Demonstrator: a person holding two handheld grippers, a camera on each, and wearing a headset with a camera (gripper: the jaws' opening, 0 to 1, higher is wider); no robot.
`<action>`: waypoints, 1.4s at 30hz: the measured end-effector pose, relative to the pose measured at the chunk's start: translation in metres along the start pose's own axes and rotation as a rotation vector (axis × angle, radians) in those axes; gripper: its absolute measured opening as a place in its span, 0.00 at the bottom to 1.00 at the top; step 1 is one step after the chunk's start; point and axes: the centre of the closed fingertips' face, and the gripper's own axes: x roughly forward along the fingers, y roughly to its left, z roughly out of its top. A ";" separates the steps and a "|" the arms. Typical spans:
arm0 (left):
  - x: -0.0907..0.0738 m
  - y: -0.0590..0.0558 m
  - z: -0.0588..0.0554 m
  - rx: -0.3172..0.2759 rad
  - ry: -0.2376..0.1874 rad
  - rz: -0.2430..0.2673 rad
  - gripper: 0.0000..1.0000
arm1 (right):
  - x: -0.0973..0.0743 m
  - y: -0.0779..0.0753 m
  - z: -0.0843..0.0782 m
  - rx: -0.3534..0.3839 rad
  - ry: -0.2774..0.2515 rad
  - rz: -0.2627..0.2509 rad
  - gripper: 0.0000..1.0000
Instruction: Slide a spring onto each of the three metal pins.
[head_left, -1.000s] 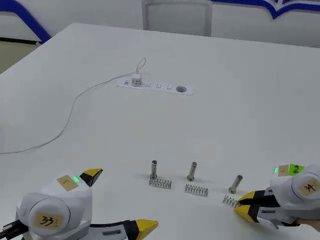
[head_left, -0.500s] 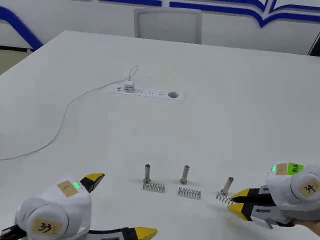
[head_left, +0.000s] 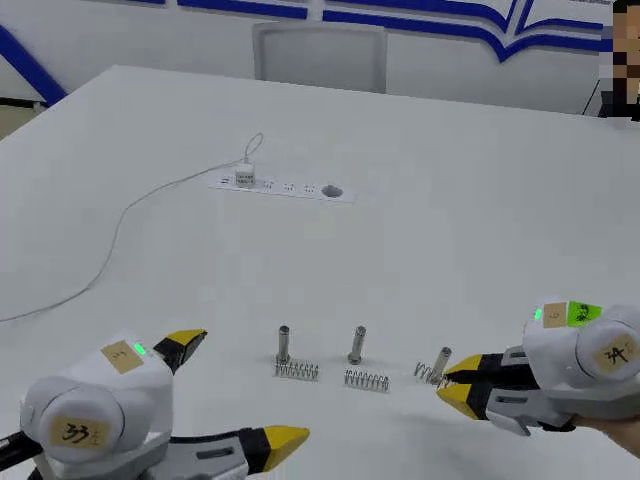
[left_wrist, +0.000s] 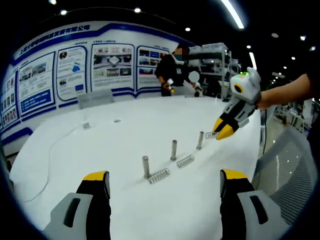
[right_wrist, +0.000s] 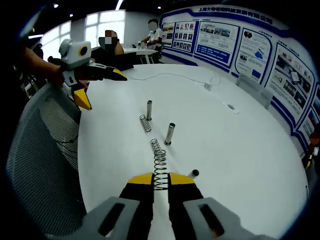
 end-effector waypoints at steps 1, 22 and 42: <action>0.001 0.000 0.003 0.001 -0.004 0.000 0.93 | -0.001 0.000 0.003 -0.004 -0.005 0.000 0.10; 0.029 -0.073 0.035 0.284 -0.009 -0.317 0.64 | -0.007 0.029 0.052 -0.175 -0.053 0.087 0.10; 0.037 -0.108 0.045 0.394 -0.003 -0.507 0.28 | -0.018 0.058 0.067 -0.299 -0.034 0.174 0.11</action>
